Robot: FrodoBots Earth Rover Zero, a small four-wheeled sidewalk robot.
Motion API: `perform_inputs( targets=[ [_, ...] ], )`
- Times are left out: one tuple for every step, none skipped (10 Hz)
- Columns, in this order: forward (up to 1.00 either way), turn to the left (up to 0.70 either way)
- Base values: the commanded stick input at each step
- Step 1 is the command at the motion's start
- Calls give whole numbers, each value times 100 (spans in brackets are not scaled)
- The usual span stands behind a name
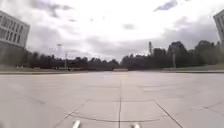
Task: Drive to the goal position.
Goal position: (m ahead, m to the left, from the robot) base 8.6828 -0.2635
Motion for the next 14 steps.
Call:
perform_inputs(
  targets=[
    [100, 0],
    [100, -11],
    [100, -23],
    [100, -24],
    [100, 0],
    [100, -9],
    [100, -32],
    [100, -32],
    [100, -33],
    [100, -33],
    [100, -32],
    [100, -25],
    [100, -6],
    [100, 0]
  ],
)
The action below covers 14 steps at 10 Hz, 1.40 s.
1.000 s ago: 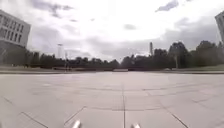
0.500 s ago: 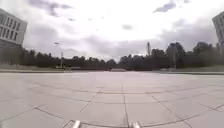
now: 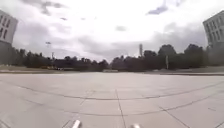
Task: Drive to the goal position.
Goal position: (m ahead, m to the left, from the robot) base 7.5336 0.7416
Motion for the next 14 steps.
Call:
perform_inputs(
  targets=[
    [100, 0],
    [100, 0],
    [100, 0],
    [100, 0],
    [100, 3],
    [100, 37],
    [100, 19],
    [100, 5],
    [100, 0],
    [100, 0],
    [100, 0],
    [100, 0],
    [100, 0],
    [100, 0]
  ],
)
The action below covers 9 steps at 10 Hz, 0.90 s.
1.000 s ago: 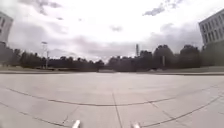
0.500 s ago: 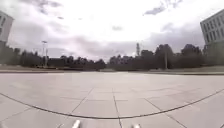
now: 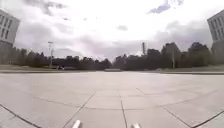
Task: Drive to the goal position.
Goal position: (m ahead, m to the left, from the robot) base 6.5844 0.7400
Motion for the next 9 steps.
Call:
perform_inputs(
  targets=[
    [100, 0],
    [100, 0],
    [100, 0],
    [100, 0],
    [100, -22],
    [100, -13],
    [100, -3],
    [100, -2],
    [100, -4]
  ],
)
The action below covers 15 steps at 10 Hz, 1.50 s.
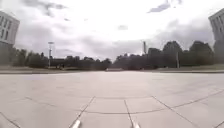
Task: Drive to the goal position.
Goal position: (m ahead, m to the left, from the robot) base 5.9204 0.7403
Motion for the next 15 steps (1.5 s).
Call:
perform_inputs(
  targets=[
    [100, -1],
    [100, 0],
    [100, 0],
    [100, 0],
    [100, 0],
    [100, 0],
    [100, 0],
    [100, 0],
    [100, 0],
    [100, 0],
    [100, 0],
    [100, 0],
    [100, 0],
    [100, 0],
    [100, 0]
  ],
)
